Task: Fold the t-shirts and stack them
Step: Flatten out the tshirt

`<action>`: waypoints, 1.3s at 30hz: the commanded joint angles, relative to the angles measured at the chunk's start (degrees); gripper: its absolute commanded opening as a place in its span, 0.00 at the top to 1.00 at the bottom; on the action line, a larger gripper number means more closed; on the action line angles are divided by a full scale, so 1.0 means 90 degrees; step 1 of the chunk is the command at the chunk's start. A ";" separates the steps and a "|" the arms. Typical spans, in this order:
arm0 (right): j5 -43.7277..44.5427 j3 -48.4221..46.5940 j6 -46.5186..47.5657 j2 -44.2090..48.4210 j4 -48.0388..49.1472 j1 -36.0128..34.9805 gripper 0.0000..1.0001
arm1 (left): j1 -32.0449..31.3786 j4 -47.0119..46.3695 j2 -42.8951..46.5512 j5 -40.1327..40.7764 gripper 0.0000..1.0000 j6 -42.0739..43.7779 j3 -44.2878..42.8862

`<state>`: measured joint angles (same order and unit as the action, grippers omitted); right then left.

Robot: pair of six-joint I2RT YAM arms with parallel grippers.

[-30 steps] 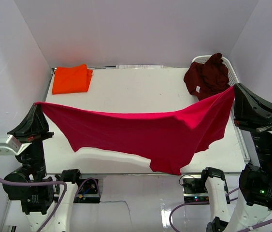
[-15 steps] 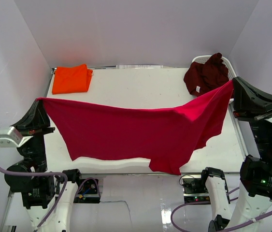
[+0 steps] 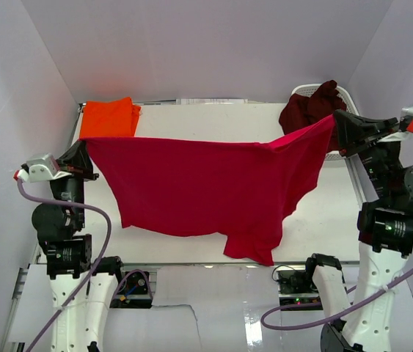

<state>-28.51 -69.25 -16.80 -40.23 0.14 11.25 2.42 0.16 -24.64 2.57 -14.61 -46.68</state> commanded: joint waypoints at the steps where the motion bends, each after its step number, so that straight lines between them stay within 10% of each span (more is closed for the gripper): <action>1: 0.0043 0.0292 -0.0087 0.0056 0.0404 0.0030 0.92 | 0.0044 -0.0369 -0.0055 0.0125 1.00 -0.0183 0.0283; 20: 0.0607 0.1552 0.0156 -0.1018 0.1068 -0.0828 0.92 | 0.0044 -0.1297 -0.1177 -0.0227 1.00 -0.0613 0.1260; 39: 0.0980 0.0401 0.0284 -0.4698 0.1391 -0.1532 0.92 | -0.0112 -0.2820 -0.5510 -0.0520 1.00 -0.0701 -0.0105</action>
<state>-20.71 -59.83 -15.81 -79.20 9.91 -2.17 1.98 -20.47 -70.57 -0.45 -20.49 -44.29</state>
